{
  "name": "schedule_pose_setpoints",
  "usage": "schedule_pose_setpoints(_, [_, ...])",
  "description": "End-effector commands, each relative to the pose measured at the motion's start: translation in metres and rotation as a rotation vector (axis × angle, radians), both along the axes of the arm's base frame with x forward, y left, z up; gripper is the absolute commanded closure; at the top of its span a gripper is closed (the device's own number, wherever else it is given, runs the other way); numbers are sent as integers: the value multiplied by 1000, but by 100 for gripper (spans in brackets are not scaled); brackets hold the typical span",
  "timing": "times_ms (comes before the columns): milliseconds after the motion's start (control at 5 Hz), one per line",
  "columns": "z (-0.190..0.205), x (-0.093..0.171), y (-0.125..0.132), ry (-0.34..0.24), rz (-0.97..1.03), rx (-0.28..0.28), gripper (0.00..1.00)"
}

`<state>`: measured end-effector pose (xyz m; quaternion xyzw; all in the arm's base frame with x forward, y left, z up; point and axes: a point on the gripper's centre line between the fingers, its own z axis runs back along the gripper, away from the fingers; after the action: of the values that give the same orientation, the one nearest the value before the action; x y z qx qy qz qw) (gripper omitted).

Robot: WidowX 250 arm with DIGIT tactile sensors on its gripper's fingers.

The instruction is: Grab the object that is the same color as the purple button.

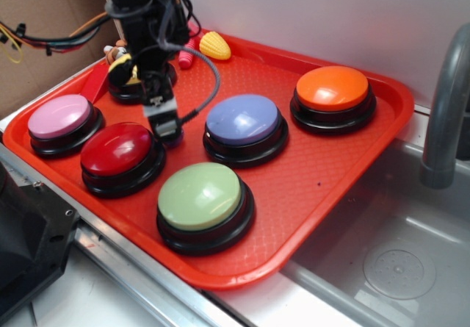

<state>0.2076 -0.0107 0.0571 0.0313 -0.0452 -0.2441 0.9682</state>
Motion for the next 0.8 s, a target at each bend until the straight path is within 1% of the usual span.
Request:
schedule_pose_setpoints(0, [-15, 0, 7, -5, 11, -25, 0])
schedule_pose_setpoints(200, [-30, 4, 9, 31, 9, -29, 0])
schedule_pose_setpoints(400, [-36, 6, 9, 28, 2, -44, 0])
schedule_pose_setpoints(600, [-36, 6, 8, 39, 35, -34, 17])
